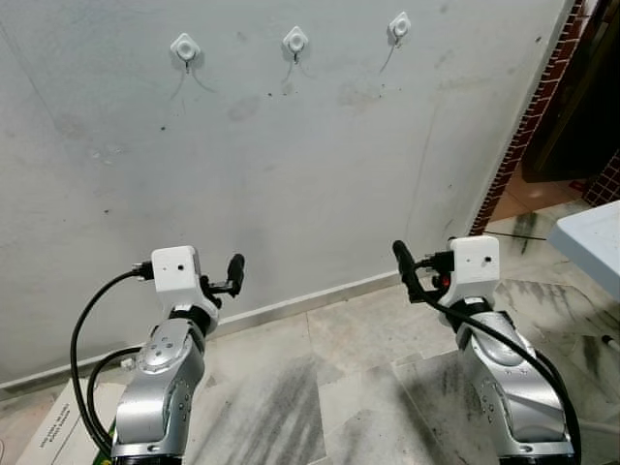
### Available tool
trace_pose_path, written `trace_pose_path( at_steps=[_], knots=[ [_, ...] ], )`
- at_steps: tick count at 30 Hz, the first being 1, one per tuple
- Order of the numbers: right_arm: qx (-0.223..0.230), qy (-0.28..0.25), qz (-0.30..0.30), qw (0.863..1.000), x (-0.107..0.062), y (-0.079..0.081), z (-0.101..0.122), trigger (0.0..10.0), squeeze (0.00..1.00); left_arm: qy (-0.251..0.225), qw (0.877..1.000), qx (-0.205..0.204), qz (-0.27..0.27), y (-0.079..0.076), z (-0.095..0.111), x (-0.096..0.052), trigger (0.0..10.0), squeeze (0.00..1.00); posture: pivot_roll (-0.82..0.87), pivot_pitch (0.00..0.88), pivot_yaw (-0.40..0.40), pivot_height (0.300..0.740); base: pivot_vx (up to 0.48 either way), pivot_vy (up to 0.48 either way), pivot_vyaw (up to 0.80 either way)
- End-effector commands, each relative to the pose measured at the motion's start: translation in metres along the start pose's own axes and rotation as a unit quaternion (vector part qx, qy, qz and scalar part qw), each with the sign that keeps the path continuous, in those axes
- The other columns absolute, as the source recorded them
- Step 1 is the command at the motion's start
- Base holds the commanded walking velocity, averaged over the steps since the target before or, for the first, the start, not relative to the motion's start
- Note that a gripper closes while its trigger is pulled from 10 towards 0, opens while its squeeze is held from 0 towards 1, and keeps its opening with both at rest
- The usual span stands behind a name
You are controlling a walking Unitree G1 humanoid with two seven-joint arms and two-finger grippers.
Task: Hang keys on a hook
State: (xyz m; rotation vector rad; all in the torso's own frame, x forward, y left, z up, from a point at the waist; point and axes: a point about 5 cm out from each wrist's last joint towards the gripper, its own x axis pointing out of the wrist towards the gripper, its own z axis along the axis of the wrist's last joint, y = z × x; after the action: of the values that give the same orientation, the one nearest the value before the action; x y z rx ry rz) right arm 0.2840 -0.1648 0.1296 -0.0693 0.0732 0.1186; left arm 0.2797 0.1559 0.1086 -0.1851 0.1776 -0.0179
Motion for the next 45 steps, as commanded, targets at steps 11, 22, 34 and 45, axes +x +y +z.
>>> trace_pose_path(
  at_steps=[11, 22, 34, 45],
  knots=[
    [-0.005, -0.001, 0.001, 1.000, -0.0002, 0.0001, 0.0015, 10.0, 0.00, 0.001, 1.000, 0.007, -0.004, 0.0009, 0.0005, 0.0009, 10.0, 0.00, -0.01, 0.048, 0.042, 0.740, 0.000, -0.230, 0.00],
    [-0.006, 0.000, 0.003, 1.000, 0.0007, 0.0008, 0.0013, 10.0, 0.00, -0.001, 1.000, 0.003, 0.004, 0.0022, 0.0012, 0.0012, 10.0, 0.00, -0.01, 0.045, 0.041, 0.740, 0.000, -0.121, 0.00],
    [-0.009, -0.001, 0.008, 1.000, 0.0026, 0.0019, 0.0023, 10.0, 0.00, 0.001, 1.000, -0.015, 0.026, 0.0052, 0.0024, 0.0034, 10.0, 0.00, 0.00, 0.038, 0.038, 0.740, 0.000, 0.000, 0.00],
    [-0.013, 0.000, 0.008, 1.000, 0.0026, 0.0019, 0.0027, 10.0, 0.00, 0.004, 1.000, -0.008, 0.021, 0.0036, 0.0017, 0.0044, 10.0, 0.00, -0.01, 0.041, 0.036, 0.740, 0.000, 0.199, 0.00]
  ],
)
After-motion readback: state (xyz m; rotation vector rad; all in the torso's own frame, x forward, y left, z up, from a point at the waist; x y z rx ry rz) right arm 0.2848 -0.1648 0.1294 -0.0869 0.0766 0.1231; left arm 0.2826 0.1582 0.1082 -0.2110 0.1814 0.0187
